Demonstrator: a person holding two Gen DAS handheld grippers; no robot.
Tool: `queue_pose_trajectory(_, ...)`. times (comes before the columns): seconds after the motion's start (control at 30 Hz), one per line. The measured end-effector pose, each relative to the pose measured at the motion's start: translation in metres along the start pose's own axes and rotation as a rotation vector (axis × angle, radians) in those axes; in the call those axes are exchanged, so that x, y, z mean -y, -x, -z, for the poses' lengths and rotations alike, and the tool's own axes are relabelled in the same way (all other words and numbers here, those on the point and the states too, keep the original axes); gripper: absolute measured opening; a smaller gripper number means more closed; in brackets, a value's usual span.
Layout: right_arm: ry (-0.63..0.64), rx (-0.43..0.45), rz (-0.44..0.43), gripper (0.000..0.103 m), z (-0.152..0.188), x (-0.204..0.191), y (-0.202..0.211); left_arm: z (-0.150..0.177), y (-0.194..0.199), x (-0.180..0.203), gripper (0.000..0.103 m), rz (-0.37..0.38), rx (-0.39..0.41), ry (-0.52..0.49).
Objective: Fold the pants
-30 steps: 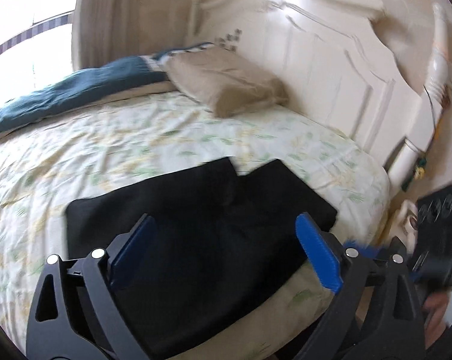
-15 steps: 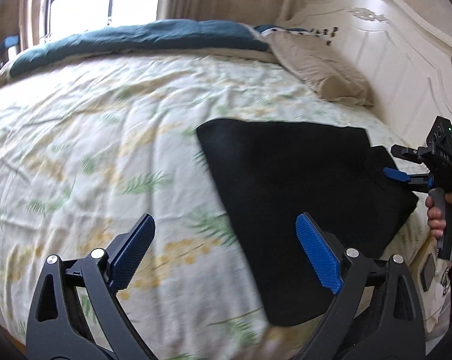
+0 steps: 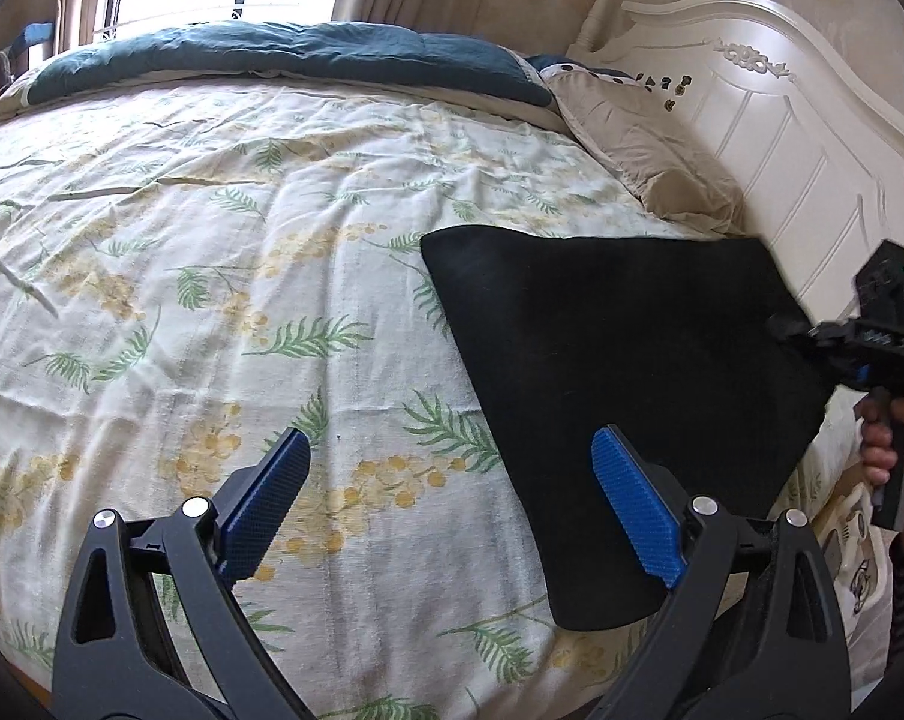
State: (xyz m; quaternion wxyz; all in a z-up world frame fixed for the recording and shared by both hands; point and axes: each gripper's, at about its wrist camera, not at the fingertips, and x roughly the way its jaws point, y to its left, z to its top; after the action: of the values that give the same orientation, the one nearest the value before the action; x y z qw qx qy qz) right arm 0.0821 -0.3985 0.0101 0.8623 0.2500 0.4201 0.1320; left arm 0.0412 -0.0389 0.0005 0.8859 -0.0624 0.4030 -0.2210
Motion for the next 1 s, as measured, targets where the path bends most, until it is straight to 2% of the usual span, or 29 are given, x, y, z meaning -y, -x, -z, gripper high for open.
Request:
queue_pose_trajectory(0.1, 0.011, 0.048, 0.02, 0.013, -0.007, 0.002, 0.025, -0.003, -0.003, 0.0, 0.095, 0.026, -0.007, 0.013)
queue_pose_trajectory(0.23, -0.002, 0.074, 0.104, 0.013, -0.012, 0.027, 0.048, -0.006, -0.01, 0.009, 0.095, 0.061, -0.023, 0.02)
queue_pose_trajectory(0.3, -0.024, 0.075, 0.148, 0.013, -0.012, 0.043, 0.051, -0.007, -0.014, 0.016, 0.095, 0.071, -0.031, 0.012)
queue_pose_trajectory(0.43, -0.121, 0.023, 0.172, 0.013, -0.002, 0.092, 0.038, -0.005, -0.02, 0.029, 0.095, 0.071, -0.045, -0.017)
queue_pose_trajectory(0.6, -0.207, 0.038, 0.086, 0.015, 0.012, 0.119, 0.029, -0.005, -0.024, 0.036, 0.095, 0.059, -0.061, -0.03)
queue_pose_trajectory(0.8, -0.24, 0.061, 0.029, 0.016, 0.017, 0.123, 0.032, -0.005, -0.027, 0.036, 0.095, 0.052, -0.069, -0.028)
queue_pose_trajectory(0.9, -0.25, 0.071, 0.014, 0.019, 0.019, 0.124, 0.034, -0.004, -0.028, 0.037, 0.095, 0.053, -0.074, -0.024)
queue_pose_trajectory(1.0, -0.274, 0.082, -0.012, 0.028, 0.021, 0.126, 0.038, -0.004, -0.028, 0.037, 0.095, 0.056, -0.078, -0.026)
